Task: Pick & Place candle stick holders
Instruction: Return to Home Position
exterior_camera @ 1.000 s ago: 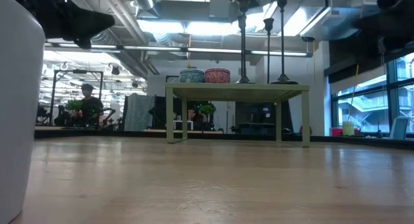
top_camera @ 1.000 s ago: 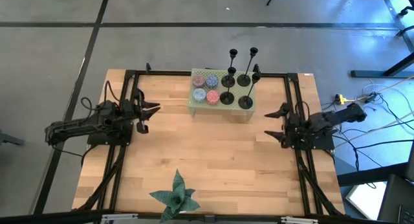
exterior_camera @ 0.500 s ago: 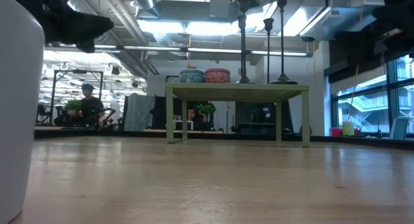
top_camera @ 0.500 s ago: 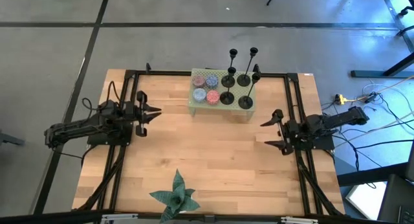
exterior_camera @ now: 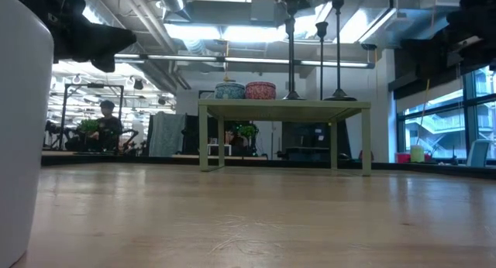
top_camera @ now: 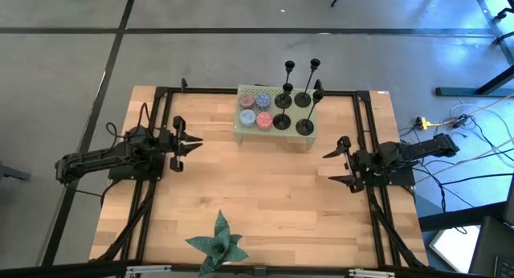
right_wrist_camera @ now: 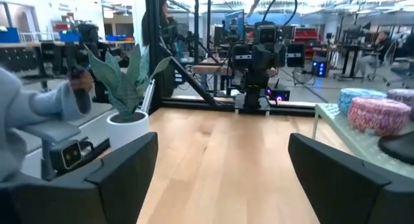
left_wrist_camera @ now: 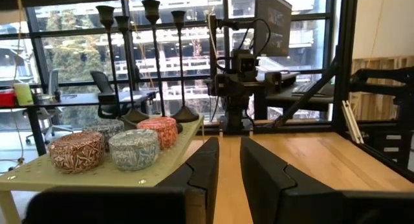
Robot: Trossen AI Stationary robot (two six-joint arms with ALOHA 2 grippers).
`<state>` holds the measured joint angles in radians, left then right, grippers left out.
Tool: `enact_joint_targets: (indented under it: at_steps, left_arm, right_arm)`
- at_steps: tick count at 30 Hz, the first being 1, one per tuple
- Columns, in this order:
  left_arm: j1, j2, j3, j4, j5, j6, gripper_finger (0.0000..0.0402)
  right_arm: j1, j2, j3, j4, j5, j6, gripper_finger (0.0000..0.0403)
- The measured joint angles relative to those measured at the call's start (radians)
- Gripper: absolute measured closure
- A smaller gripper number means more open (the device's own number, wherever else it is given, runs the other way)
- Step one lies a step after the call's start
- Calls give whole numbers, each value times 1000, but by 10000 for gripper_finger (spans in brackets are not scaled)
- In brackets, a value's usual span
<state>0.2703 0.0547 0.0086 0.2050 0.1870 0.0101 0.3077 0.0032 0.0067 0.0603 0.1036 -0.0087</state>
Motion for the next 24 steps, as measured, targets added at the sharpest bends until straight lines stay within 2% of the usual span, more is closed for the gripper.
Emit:
enact_joint_targets:
  at_steps: [9, 14, 19, 24]
  left_arm:
    - [0, 0, 0, -70, -12, 10, 343]
    - [0, 0, 0, -77, -12, 10, 343]
    - [0, 0, 0, -76, -12, 11, 343]
    - [0, 0, 0, -75, -12, 11, 343]
  right_arm:
    - [0, 0, 0, 1, 4, 20, 52]
    - [0, 0, 0, 3, 110, -18, 52]
    - [0, 0, 0, 14, 159, -22, 52]
    - [0, 0, 0, 23, 305, -44, 52]
